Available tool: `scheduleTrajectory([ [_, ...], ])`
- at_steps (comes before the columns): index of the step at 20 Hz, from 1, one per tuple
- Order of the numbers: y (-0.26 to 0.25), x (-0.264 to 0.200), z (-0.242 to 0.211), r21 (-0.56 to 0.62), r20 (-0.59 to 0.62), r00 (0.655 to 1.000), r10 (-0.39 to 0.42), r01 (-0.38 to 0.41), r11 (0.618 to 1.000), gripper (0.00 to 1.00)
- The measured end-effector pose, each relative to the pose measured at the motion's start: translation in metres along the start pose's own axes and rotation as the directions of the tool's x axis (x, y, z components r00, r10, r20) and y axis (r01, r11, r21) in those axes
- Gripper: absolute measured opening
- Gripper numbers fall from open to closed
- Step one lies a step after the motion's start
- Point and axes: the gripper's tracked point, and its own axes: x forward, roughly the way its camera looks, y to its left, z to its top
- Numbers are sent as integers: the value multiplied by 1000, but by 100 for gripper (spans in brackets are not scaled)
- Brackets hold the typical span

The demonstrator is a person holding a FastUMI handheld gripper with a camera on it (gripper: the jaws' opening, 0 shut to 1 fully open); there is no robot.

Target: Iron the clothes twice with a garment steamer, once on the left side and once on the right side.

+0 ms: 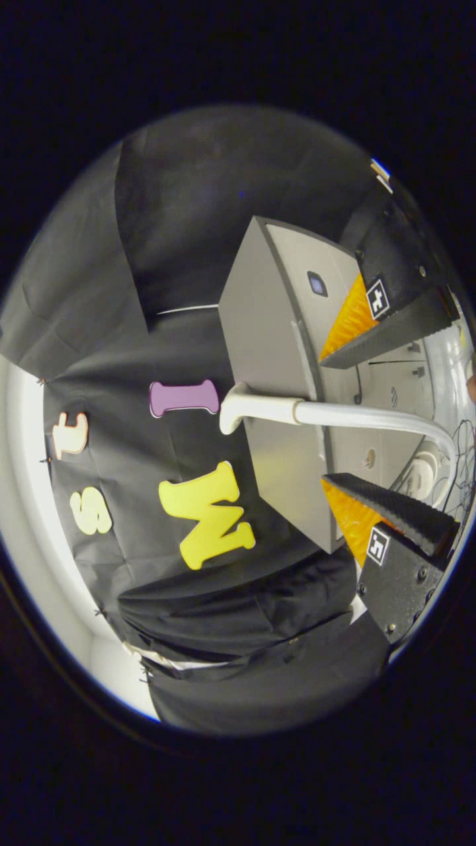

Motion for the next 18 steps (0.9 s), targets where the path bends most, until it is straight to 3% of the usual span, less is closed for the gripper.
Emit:
scheduleTrajectory([
  [3,6,29,29,23,-9,1000,24,-23,999,98],
  [8,4,84,41,57,-134,991,15,-8,998,98],
  [13,-12,127,36,38,-244,968,-60,71,997,95],
  [18,-18,149,25,100,-308,946,-97,133,986,81],
])
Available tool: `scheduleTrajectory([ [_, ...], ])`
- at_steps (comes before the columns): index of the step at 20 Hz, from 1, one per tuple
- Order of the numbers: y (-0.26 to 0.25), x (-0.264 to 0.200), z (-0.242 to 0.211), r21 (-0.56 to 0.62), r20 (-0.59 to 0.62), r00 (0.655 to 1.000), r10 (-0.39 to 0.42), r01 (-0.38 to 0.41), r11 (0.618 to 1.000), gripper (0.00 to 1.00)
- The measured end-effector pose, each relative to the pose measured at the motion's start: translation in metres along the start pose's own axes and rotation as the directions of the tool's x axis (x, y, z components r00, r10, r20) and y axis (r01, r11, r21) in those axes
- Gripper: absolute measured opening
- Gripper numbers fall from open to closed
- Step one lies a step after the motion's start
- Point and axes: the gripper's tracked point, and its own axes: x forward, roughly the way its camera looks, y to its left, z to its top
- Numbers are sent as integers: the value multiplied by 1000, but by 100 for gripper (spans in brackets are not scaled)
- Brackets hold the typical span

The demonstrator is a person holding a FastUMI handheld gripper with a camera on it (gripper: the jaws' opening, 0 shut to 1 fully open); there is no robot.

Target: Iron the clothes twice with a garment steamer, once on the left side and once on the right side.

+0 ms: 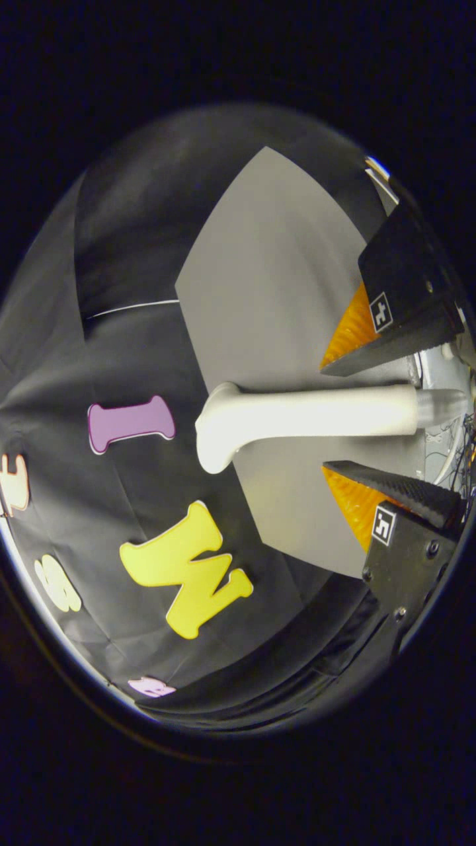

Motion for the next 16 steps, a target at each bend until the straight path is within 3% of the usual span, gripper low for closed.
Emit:
scheduleTrajectory([
  [7,-8,17,9,-19,9,997,-77,77,997,70],
  [8,-9,20,10,-12,17,996,-84,84,996,58],
  [10,-5,21,11,-32,28,994,-101,102,994,43],
  [12,-10,18,9,-60,34,993,-109,111,992,40],
  [16,-11,8,14,24,116,985,-126,124,992,34],
])
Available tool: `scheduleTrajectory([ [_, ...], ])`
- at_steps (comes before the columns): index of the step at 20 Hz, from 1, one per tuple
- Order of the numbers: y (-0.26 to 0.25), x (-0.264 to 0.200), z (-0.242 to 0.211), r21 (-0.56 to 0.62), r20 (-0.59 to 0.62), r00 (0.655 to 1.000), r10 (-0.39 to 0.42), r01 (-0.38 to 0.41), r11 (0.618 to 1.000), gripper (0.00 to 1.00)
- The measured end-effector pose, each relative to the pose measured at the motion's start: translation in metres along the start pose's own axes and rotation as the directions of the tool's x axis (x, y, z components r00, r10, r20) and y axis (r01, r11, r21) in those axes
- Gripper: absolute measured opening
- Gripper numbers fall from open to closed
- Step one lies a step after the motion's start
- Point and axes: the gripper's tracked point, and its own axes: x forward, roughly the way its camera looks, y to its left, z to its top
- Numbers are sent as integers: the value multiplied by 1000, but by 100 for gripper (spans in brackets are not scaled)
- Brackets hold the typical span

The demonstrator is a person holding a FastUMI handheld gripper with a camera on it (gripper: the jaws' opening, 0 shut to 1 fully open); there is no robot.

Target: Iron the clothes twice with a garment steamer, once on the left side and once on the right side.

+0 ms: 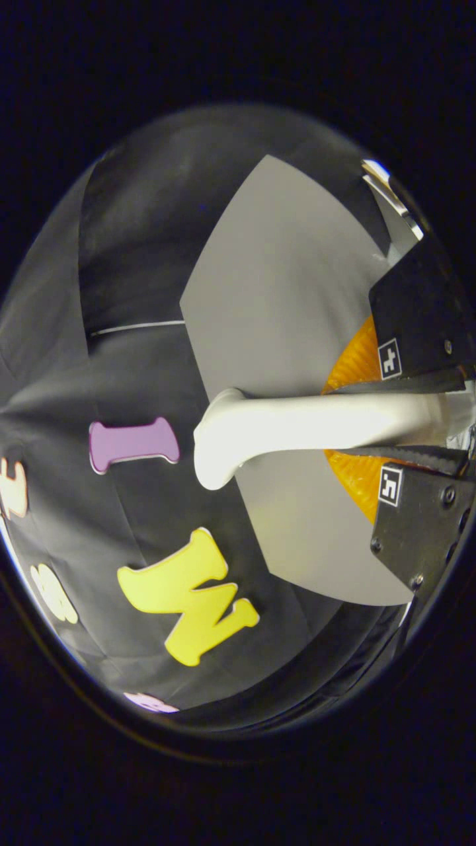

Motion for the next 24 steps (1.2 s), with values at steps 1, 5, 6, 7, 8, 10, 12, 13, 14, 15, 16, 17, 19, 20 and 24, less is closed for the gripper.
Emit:
scheduleTrajectory([
  [1,0,-8,3,-2,49,999,2,-2,1000,34],
  [5,24,-52,-4,-22,131,987,94,-92,996,34],
  [6,31,-62,-9,-37,137,984,115,-111,993,34],
  [7,37,-75,-17,-48,140,981,132,-126,991,34],
  [8,43,-87,-25,-55,139,979,147,-141,989,34],
  [10,52,-114,-43,-58,143,975,169,-163,985,34],
  [12,63,-135,-60,-67,159,969,191,-182,981,34],
  [13,65,-143,-68,-71,164,967,194,-185,980,34],
  [14,66,-150,-72,-74,168,966,196,-186,980,34],
  [15,65,-158,-76,-77,174,966,194,-183,980,34],
  [16,64,-165,-78,-78,186,964,192,-180,981,34],
  [17,62,-173,-79,-76,200,962,186,-174,982,34],
  [19,59,-187,-82,-74,226,959,172,-159,984,34],
  [20,59,-195,-85,-73,231,958,167,-154,985,34],
  [24,67,-230,-104,-87,229,961,155,-139,987,34],
])
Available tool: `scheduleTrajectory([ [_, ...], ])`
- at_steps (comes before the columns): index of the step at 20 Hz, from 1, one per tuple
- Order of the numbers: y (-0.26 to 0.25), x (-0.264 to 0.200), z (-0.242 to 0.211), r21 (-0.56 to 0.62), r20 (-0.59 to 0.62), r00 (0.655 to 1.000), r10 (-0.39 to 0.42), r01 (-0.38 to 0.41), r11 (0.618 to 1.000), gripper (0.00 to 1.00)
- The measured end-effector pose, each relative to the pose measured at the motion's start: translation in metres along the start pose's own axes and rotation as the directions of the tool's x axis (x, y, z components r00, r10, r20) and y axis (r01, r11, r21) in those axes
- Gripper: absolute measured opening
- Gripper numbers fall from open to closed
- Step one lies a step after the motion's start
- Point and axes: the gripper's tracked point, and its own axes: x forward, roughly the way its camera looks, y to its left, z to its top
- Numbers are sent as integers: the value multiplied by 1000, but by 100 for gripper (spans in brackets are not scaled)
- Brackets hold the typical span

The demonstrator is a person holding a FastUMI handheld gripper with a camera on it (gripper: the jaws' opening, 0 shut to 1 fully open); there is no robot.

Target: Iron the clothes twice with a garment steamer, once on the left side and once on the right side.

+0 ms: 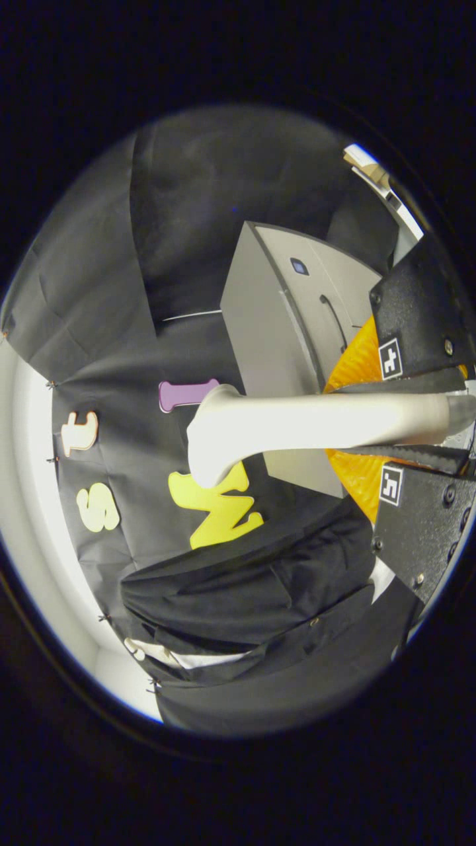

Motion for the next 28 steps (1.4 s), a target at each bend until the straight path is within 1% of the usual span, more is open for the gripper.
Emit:
scheduleTrajectory([
  [3,15,-32,-7,-10,24,1000,7,-7,1000,34],
  [7,52,-74,-7,-38,80,996,38,-35,999,34],
  [12,118,-117,-3,-66,138,984,113,-105,992,34],
  [15,144,-134,5,-95,187,970,154,-138,986,34],
  [19,171,-146,18,-135,248,951,183,-153,979,34],
  [24,207,-144,35,-164,288,929,234,-193,967,34],
  [28,247,-128,61,-140,358,889,285,-250,958,34],
])
